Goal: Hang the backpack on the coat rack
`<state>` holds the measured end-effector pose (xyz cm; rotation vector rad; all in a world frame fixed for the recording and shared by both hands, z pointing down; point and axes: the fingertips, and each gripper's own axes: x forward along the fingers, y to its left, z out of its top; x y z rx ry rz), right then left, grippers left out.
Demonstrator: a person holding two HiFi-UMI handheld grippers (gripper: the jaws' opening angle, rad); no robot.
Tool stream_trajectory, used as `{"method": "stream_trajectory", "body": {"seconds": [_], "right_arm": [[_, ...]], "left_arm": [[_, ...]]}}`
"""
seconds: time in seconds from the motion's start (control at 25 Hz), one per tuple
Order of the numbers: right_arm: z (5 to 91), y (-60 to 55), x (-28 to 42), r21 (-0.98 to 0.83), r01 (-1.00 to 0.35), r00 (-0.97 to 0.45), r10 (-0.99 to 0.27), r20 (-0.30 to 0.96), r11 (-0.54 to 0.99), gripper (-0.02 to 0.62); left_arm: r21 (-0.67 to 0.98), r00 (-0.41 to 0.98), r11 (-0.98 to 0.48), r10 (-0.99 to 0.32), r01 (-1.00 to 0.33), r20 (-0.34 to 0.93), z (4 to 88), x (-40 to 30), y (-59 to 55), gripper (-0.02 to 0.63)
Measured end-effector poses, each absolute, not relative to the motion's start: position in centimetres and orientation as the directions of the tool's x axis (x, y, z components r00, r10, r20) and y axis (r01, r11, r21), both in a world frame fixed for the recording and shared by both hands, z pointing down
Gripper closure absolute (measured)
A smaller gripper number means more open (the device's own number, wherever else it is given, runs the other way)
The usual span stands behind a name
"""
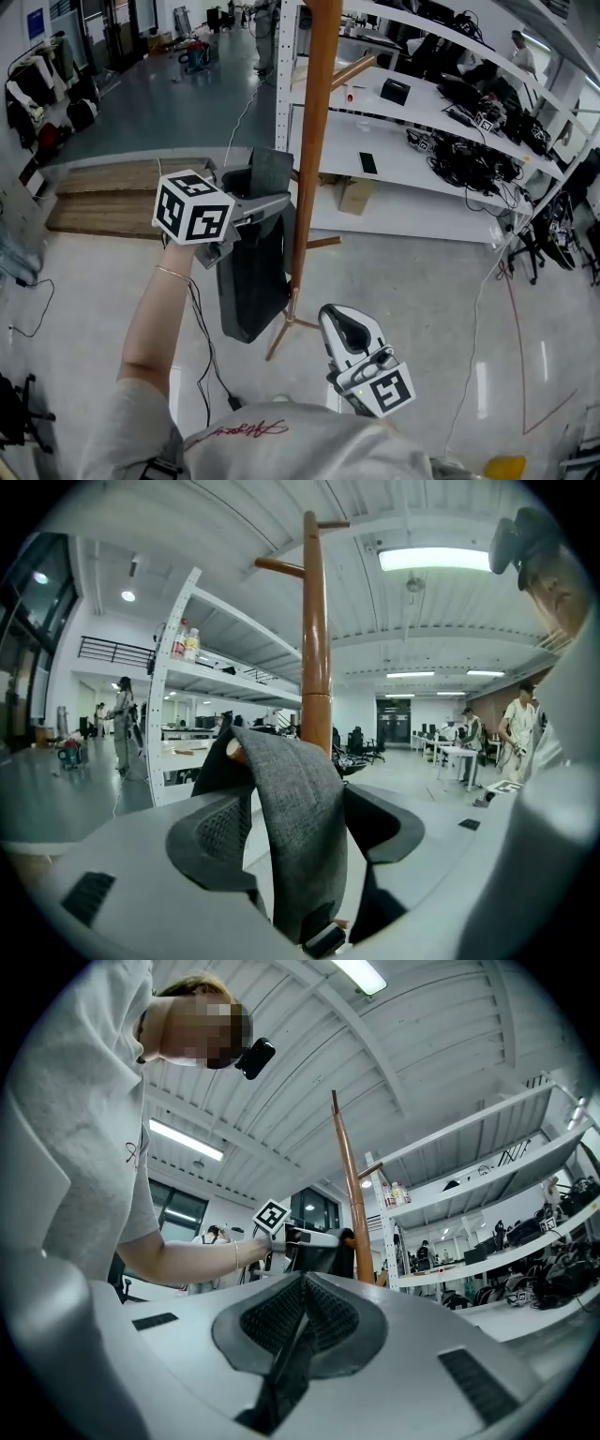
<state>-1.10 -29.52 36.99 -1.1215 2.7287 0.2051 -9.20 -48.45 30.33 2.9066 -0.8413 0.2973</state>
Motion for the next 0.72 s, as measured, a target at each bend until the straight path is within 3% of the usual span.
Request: {"method": "stream_trajectory", "body": {"seconds": [0.48, 0.72], "right_arm": [[37.3, -29.1, -2.1, 0.044, -0.682, -0.719, -0.659, -0.222, 0.73, 0.572], [36.8, -27.7, -2.5, 0.052, -0.656, -0.741, -0.629, -0.236, 0.753, 0.572]], "left_arm": [[0.061, 0.667, -0.664, -0.743, -0.745, 0.063, 30.7, -15.0, -45.8, 0.284], [0.054, 0.681, -0.682, -0.731, -0.73, -0.035, 30.2, -13.8, -39.2, 0.287]]}}
